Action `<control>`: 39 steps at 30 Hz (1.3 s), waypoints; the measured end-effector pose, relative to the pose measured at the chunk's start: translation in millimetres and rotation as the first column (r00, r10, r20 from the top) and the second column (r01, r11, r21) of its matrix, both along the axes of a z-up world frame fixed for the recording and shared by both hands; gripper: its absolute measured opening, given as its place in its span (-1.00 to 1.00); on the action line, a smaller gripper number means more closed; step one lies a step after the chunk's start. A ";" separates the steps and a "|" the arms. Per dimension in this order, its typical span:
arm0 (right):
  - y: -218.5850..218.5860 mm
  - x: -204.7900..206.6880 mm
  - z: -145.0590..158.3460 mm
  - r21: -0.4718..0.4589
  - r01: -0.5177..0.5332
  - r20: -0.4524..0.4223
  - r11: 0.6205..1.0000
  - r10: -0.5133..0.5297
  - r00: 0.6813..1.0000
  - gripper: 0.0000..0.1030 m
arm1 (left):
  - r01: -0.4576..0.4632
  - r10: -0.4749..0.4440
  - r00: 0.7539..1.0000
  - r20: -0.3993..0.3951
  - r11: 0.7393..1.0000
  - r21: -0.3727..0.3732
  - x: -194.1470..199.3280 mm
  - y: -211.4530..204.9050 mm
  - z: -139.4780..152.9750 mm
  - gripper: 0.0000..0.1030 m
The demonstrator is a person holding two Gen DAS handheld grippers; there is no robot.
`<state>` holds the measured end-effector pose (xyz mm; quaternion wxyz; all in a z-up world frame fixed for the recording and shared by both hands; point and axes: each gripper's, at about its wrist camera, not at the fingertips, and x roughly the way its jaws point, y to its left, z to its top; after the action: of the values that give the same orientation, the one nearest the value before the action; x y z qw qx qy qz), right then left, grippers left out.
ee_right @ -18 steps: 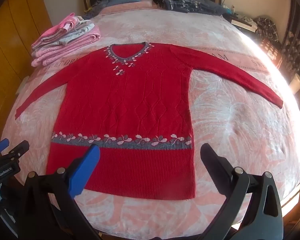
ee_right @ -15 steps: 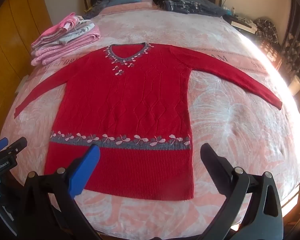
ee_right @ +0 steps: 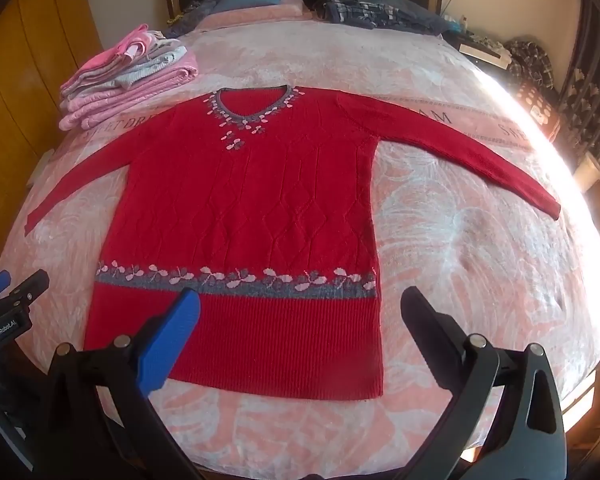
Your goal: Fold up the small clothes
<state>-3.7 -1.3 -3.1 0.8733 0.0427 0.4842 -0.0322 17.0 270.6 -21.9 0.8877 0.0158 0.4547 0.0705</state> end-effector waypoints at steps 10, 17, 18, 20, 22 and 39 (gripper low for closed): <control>-4.0 0.1 -2.3 0.004 0.016 -0.011 1.000 -0.016 1.000 0.93 | -0.001 0.001 1.000 0.006 1.000 0.002 -1.5 -0.8 0.0 0.93; -4.9 -0.3 -2.9 0.003 0.017 -0.009 1.000 -0.017 1.000 0.93 | 0.002 -0.002 1.000 0.006 1.000 0.004 -1.6 -0.8 -0.8 0.93; -5.0 -0.4 -3.0 0.005 0.017 -0.009 1.000 -0.017 1.000 0.93 | 0.002 -0.002 1.000 0.006 1.000 0.004 -1.6 -0.7 -0.9 0.93; -5.5 -0.1 -2.9 0.004 0.018 -0.010 1.000 -0.018 1.000 0.93 | 0.001 -0.001 1.000 0.006 1.000 0.004 -1.4 -0.4 -0.9 0.93; -5.4 -0.2 -2.8 0.004 0.020 -0.010 1.000 -0.020 1.000 0.93 | 0.000 0.000 1.000 0.007 1.000 0.006 -1.6 -0.7 -1.1 0.93; -4.9 0.4 -2.3 -0.008 0.015 -0.013 1.000 -0.015 1.000 0.94 | 0.000 0.000 1.000 0.005 1.000 0.008 -2.1 -0.8 -1.6 0.93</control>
<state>-3.3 -6.2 -5.4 0.8699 0.0427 0.4896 -0.0411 14.9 269.9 -23.5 0.8889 0.0191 0.4520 0.0724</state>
